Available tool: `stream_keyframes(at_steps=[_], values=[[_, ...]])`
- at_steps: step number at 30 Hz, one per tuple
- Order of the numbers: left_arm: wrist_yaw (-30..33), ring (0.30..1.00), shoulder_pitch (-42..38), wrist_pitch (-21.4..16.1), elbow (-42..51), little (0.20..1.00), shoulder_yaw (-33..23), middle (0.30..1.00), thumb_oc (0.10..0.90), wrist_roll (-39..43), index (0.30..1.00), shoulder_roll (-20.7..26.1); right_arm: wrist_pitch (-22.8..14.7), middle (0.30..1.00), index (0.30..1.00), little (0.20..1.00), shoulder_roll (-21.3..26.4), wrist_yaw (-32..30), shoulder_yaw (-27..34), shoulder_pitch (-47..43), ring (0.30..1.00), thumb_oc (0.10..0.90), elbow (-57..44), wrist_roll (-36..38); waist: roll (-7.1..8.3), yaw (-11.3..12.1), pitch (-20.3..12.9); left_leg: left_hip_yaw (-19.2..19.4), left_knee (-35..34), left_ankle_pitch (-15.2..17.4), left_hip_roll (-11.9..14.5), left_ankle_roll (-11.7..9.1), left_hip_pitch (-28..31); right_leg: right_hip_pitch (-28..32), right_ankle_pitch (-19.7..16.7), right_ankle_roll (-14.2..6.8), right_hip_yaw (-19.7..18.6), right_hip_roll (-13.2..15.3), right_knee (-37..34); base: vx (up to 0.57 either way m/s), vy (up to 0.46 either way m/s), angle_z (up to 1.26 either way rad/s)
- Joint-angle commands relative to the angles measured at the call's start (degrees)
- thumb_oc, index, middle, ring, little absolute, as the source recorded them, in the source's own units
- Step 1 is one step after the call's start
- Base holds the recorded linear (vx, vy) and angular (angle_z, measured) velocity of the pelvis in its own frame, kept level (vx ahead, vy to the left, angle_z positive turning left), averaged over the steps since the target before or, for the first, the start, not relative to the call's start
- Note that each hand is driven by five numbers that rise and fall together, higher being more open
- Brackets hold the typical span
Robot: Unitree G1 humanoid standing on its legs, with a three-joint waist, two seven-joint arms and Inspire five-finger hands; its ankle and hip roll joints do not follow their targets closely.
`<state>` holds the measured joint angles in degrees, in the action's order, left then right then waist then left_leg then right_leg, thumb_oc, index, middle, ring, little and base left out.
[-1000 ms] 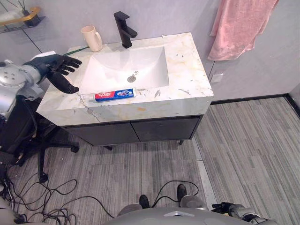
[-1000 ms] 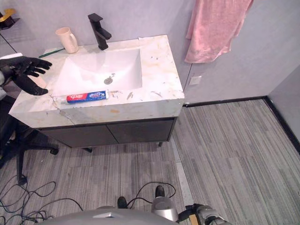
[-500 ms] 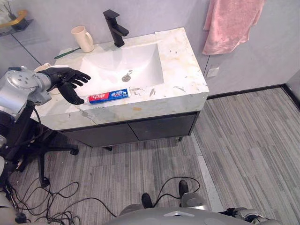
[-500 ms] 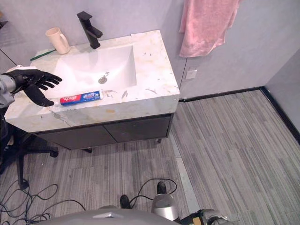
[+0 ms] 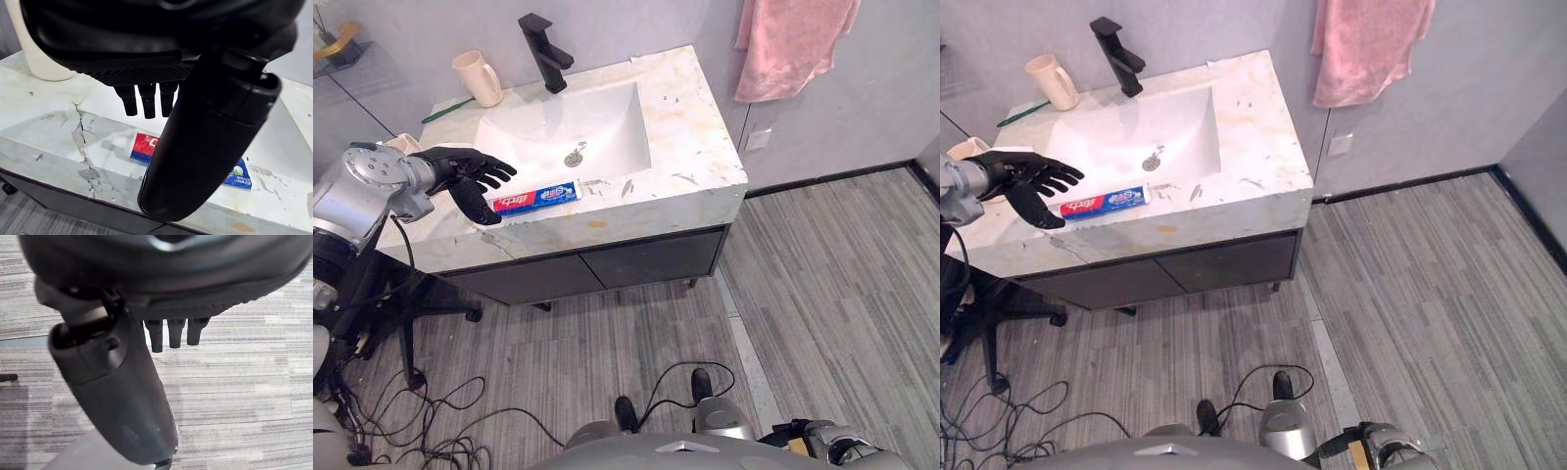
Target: Organize the bathroom.
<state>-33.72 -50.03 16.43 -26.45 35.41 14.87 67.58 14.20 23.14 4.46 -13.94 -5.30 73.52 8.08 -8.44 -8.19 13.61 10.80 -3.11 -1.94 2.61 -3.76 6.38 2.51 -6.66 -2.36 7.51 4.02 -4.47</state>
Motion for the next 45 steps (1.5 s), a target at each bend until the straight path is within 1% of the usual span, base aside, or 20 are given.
stream_keyframes(at_steps=[1, 2, 3, 5, 7, 8, 13, 16, 20, 26, 27, 28, 36, 45], values=[[3.8, 0.9, -5.7, -1.2, -0.8, 0.9, -6.4, 0.9, 0.8, -4.1, 0.9, 3.0, -4.3, 0.9, 0.9, 0.9, 4.5, -2.9, 0.1, 0.7, 0.9, 0.8, 0.5, -1.2, 0.11, -0.1, -1.9, 1.9, 12.9, 1.4, 5.0, 0.0, -4.3, -4.2, 5.0, -4.4, -4.3, 3.3, 4.5, -0.01, 0.033, 0.0], [4.4, 0.9, -5.2, -1.1, -0.4, 0.9, -6.9, 0.9, 0.8, -4.3, 0.9, 3.2, -5.0, 0.9, 0.9, 0.9, 4.9, -3.2, 0.1, 0.7, 0.9, 0.8, -0.3, -1.6, -0.11, -0.1, -1.5, 1.8, 13.2, 1.4, 4.9, 0.0, -4.6, -4.5, 5.1, -4.4, -4.4, 3.5, 4.8, -0.01, 0.057, 0.02], [5.6, 0.9, -3.8, -0.8, 0.7, 0.9, -8.3, 0.9, 0.8, -4.3, 0.9, 3.7, -5.6, 0.9, 0.9, 0.9, 5.7, -3.9, 0.3, 0.7, 0.9, 0.8, -1.8, -1.8, -0.68, -0.2, -0.9, 1.7, 13.3, 1.4, 4.9, -0.1, -5.0, -5.1, 5.3, -4.2, -4.4, 3.6, 5.2, -0.02, 0.057, 0.0], [6.0, 0.9, -3.5, -0.7, 1.0, 0.9, -8.7, 0.9, 0.8, -4.0, 0.9, 4.0, -5.9, 0.9, 0.9, 0.9, 6.0, -3.9, 0.4, 0.7, 0.9, 0.8, -2.2, -1.9, -0.87, -0.3, -0.7, 1.7, 13.2, 1.4, 4.8, -0.1, -5.1, -5.4, 5.4, -4.2, -4.5, 3.7, 5.3, -0.02, 0.038, -0.03], [7.1, 0.9, -2.3, -0.5, 1.6, 0.9, -10.5, 0.9, 0.8, -2.9, 0.9, 5.0, -7.1, 0.9, 0.9, 0.9, 6.8, -4.3, 0.6, 1.0, 0.9, 0.8, -3.7, -2.8, -1.55, -0.6, 0.0, 1.9, 12.6, 1.3, 4.6, -0.1, -5.5, -6.2, 5.4, -4.2, -4.5, 3.9, 5.5, -0.04, 0.064, -0.05], [7.7, 0.9, -1.8, -0.8, 1.5, 0.9, -11.3, 0.9, 0.8, -2.5, 0.9, 5.4, -7.8, 0.9, 0.9, 0.9, 7.0, -4.7, 0.7, 1.2, 0.9, 0.8, -4.5, -3.1, -2.02, -0.7, 0.6, 1.9, 12.4, 1.1, 4.4, -0.1, -5.9, -6.8, 5.4, -4.2, -4.6, 4.0, 5.6, -0.04, 0.072, -0.01], [8.8, 0.9, -0.6, -1.7, 1.8, 0.9, -13.3, 0.9, 0.8, -1.8, 0.9, 6.2, -9.2, 0.9, 0.9, 0.9, 8.2, -5.3, 0.7, 1.6, 0.9, 0.8, -6.1, -3.0, -2.94, -1.2, 2.4, 2.0, 12.6, 0.7, 4.3, -0.3, -7.5, -8.7, 5.6, -4.1, -4.7, 4.5, 6.5, -0.05, 0.039, 0.02], [9.9, 0.9, -0.4, -1.8, 2.3, 0.9, -13.5, 0.9, 0.8, -0.8, 0.9, 6.5, -9.1, 0.9, 0.9, 0.9, 9.1, -5.3, 1.0, 1.1, 0.9, 0.8, -6.9, -2.7, -3.41, -1.3, 3.4, 1.9, 12.6, 0.3, 4.2, -0.4, -8.1, -9.7, 5.6, -4.0, -4.7, 4.6, 6.7, -0.05, 0.034, 0.0], [9.8, 0.9, 0.1, -1.4, 3.3, 0.9, -13.9, 0.9, 0.8, 0.1, 0.9, 6.7, -8.8, 0.9, 0.9, 0.9, 10.0, -5.8, 1.4, 0.8, 0.9, 0.8, -8.2, -2.2, -3.95, -1.5, 4.5, 1.6, 12.7, -0.3, 3.9, -0.6, -8.9, -10.5, 5.5, -3.8, -4.9, 4.7, 6.8, -0.04, 0.04, 0.02], [9.2, 0.9, 0.5, -0.8, 4.4, 0.9, -14.3, 0.9, 0.8, 1.1, 0.9, 7.2, -7.6, 0.9, 0.9, 0.9, 10.2, -6.2, 1.4, 0.6, 0.9, 0.8, -9.1, -1.8, -3.86, -1.4, 4.9, 1.7, 13.2, -0.4, 3.9, -0.6, -9.4, -10.9, 5.4, -3.8, -4.9, 4.9, 7.0, -0.01, 0.004, 0.0], [9.3, 0.535, 0.5, -0.9, 4.1, 0.535, -14.3, 0.535, 0.557, 1.3, 0.535, 7.2, -7.5, 0.9, 0.9, 0.9, 10.1, -6.3, 1.3, 0.5, 0.9, 0.8, -9.0, -1.5, -3.79, -1.4, 5.1, 1.6, 13.3, -0.4, 3.9, -0.6, -9.4, -10.9, 5.5, -3.8, -4.9, 4.8, 7.0, 0.0, 0.0, 0.0], [9.4, 0.302, 0.4, -1.0, 4.0, 0.302, -14.3, 0.302, 0.402, 1.4, 0.302, 7.2, -7.5, 0.9, 0.9, 0.9, 10.0, -6.4, 1.2, 0.4, 0.9, 0.8, -9.0, -1.5, -3.73, -1.4, 5.1, 1.7, 13.4, -0.3, 3.9, -0.6, -9.4, -10.8, 5.5, -3.7, -4.9, 4.8, 7.0, 0.0, 0.0, 0.0], [9.0, 0.3, 1.2, -1.6, 3.4, 0.3, -14.6, 0.3, 0.4, 1.1, 0.3, 6.3, -7.8, 0.9, 0.9, 0.9, 9.4, -6.2, 1.0, 0.5, 0.9, 0.8, -8.7, -1.5, -3.39, -1.3, 4.8, 2.0, 13.8, -0.6, 4.3, -0.7, -9.2, -10.0, 5.8, -3.6, -4.8, 4.6, 6.8, 0.0, 0.0, 0.0], [9.9, 0.3, 2.7, -0.7, 4.1, 0.3, -16.0, 0.3, 0.4, 1.3, 0.3, 5.3, -7.5, 0.9, 0.9, 0.9, 8.7, -6.6, 0.8, 0.7, 0.9, 0.8, -8.8, -1.5, -3.22, -1.3, 4.6, 2.3, 14.0, -0.5, 4.4, -0.8, -9.0, -9.5, 6.0, -3.5, -4.9, 4.5, 6.6, 0.0, -0.001, 0.01]])
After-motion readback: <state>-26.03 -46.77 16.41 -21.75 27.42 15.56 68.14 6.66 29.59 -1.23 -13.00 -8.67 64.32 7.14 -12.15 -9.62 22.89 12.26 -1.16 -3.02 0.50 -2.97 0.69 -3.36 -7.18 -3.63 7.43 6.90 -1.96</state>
